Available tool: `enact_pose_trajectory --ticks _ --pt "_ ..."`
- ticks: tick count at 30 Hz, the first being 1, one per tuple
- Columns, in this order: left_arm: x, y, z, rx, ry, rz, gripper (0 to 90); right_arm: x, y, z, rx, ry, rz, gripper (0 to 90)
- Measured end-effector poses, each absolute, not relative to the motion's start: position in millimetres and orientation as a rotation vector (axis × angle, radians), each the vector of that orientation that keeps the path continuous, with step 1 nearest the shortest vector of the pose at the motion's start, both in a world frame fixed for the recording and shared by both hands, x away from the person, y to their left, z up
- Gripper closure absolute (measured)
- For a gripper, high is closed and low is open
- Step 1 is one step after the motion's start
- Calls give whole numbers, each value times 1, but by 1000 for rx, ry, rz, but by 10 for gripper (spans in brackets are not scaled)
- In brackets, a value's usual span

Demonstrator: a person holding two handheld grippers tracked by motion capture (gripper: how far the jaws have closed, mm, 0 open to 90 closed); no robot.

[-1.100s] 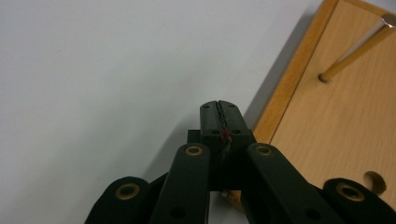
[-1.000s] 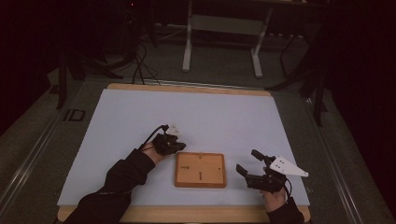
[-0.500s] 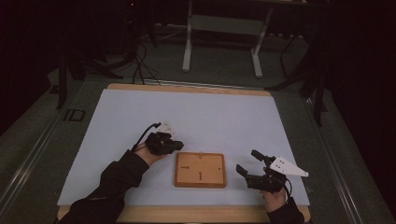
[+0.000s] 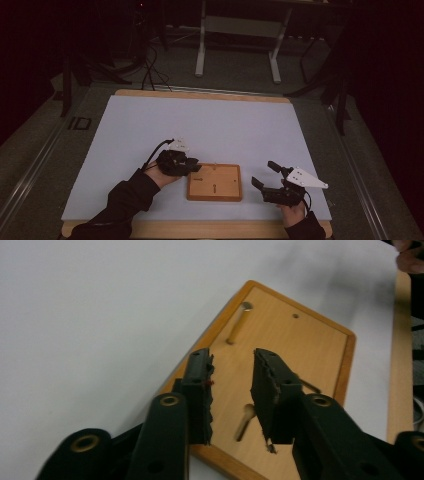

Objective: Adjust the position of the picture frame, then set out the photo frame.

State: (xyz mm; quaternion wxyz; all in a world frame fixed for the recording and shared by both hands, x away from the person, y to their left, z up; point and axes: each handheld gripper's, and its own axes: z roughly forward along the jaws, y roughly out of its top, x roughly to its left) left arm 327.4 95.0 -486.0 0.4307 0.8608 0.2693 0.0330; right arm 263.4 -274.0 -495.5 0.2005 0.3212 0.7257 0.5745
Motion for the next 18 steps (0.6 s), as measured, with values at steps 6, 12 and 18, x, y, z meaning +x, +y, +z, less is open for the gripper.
enact_pose_trajectory --ticks 6,12,18 --pt "319 87 -482 2130 651 82 659 263 -272 -495 901 2047 1606 136" --pt "315 74 -481 2156 629 104 659 262 -268 -495 887 2083 1605 136" --pt "319 61 -483 2178 629 122 660 262 -267 -496 886 2086 1599 136"
